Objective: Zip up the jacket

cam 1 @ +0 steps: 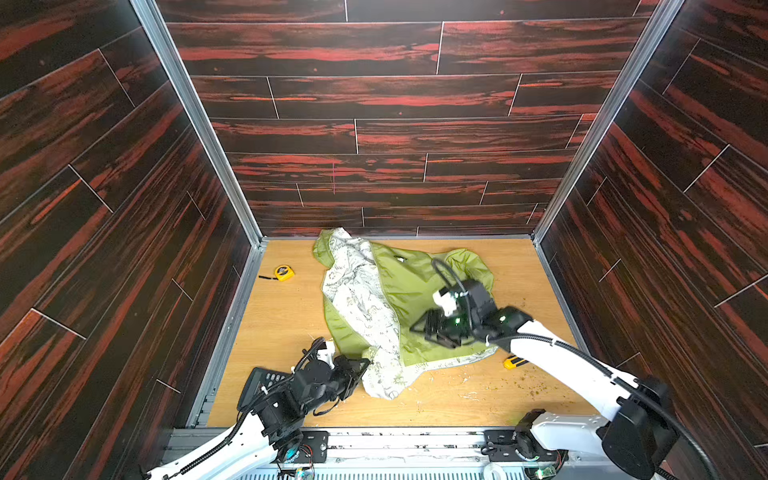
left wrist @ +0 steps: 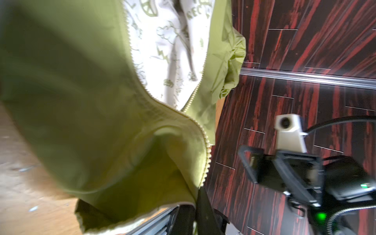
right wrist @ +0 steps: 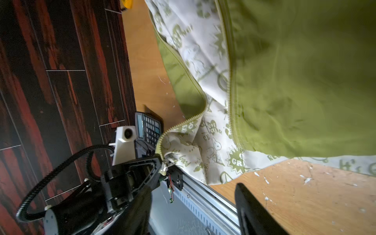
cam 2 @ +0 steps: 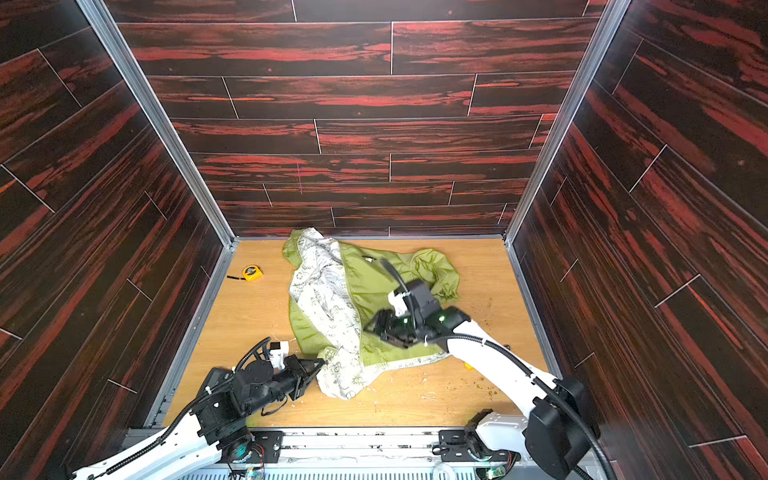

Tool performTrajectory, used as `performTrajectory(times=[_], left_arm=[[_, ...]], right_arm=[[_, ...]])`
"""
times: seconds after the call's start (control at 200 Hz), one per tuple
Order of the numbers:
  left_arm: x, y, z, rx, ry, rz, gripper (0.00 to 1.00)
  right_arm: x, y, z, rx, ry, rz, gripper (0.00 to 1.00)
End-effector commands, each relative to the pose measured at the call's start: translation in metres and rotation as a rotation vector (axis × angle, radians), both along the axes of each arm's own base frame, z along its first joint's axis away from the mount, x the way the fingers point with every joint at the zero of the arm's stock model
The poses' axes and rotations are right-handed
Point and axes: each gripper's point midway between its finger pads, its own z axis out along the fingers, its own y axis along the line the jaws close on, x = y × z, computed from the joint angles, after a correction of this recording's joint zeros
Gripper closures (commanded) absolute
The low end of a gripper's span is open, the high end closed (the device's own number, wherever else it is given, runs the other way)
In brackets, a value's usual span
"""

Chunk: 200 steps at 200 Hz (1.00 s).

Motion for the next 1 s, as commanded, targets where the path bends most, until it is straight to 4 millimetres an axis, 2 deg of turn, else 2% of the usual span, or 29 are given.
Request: performTrajectory(times=[0.0, 0.115, 0.27, 0.416, 0.616, 0.686, 0.816, 0.997], left_arm=[[-0.002, 0.002, -0.006, 0.008, 0.024, 0.008, 1.00], [-0.003, -0.001, -0.012, 0.013, 0.041, -0.010, 1.00], [-0.004, -0.006, -0.014, 0.009, 0.053, -0.028, 1.00], [-0.003, -0.009, -0.011, 0.006, 0.048, -0.036, 1.00], [-0.002, -0.011, -0.005, -0.010, 0.037, -0.039, 1.00], [-0.001, -0.011, -0.003, -0.018, 0.031, -0.034, 1.00], [-0.001, -0.009, 0.001, -0.031, 0.019, -0.024, 1.00], [-0.001, -0.008, 0.002, -0.039, 0.015, -0.021, 1.00]], right_arm=[[-0.013, 0.009, -0.001, 0.154, 0.056, -0.044, 0.40], [-0.021, 0.005, -0.016, 0.189, 0.080, -0.079, 0.41], [-0.032, 0.002, -0.051, 0.225, 0.173, -0.138, 0.46], [-0.032, 0.006, -0.071, 0.249, 0.196, -0.165, 0.45], [-0.028, 0.016, -0.084, 0.255, 0.188, -0.182, 0.34], [-0.025, 0.017, -0.089, 0.276, 0.190, -0.200, 0.35], [-0.021, 0.019, -0.096, 0.322, 0.183, -0.224, 0.43], [-0.019, 0.019, -0.103, 0.362, 0.171, -0.235, 0.45]])
